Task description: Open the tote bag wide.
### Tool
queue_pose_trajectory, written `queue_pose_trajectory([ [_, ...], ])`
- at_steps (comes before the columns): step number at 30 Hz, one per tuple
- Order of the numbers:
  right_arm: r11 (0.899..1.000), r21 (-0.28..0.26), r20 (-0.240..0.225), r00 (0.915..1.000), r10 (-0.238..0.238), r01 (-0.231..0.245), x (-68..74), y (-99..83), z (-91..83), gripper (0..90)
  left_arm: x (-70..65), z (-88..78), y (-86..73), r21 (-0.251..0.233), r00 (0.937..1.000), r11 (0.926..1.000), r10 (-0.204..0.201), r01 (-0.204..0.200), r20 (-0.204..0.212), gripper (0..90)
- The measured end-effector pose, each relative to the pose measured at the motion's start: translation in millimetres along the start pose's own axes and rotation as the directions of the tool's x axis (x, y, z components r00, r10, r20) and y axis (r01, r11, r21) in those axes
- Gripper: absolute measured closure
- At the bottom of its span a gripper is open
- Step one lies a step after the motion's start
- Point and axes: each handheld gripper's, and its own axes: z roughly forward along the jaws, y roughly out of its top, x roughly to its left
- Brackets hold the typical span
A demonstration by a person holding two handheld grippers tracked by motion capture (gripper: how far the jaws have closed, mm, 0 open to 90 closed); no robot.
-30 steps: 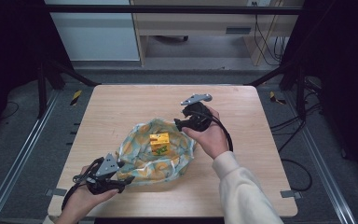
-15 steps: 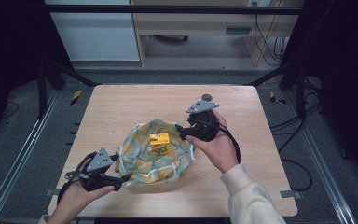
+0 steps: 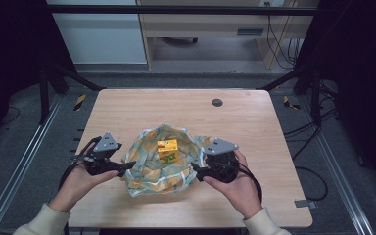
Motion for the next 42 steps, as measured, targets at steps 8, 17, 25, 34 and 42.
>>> queue_pose_trajectory([
  [8, 0.999, 0.03, -0.045, 0.9989, -0.014, 0.016, 10.6, -26.1, 6.0, 18.5, 2.1, 20.6, 8.1, 0.019, 0.9998, 0.9996, 0.021, -0.02, -0.001, 19.0],
  [17, 0.998, 0.065, -0.091, 0.9958, 0.003, 0.003, 14.4, -38.7, 39.6, 12.5, 16.6, 44.4, 15.6, 0.02, 0.9994, 0.9998, 0.006, -0.005, -0.035, 23.5],
  [25, 0.995, 0.099, -0.116, 0.9933, 0.007, 0.004, 12.0, -43.4, 62.4, 30.3, 17.5, 64.4, 16.9, 0.082, 0.9969, 0.9954, 0.054, -0.05, -0.057, 42.2],
  [34, 0.982, 0.185, -0.139, 0.9903, 0.001, 0.025, 10.1, -53.6, 74.4, 81.8, 21.8, 77.5, 8.5, 0.111, 0.9909, 0.993, 0.054, -0.04, -0.124, 83.2],
  [42, 0.984, 0.176, -0.116, 0.9928, 0.029, -0.008, -0.6, -57.2, 57.8, 90.0, 28.0, 65.6, 6.7, 0.073, 0.9843, 0.9969, 0.039, -0.027, -0.172, 88.6],
])
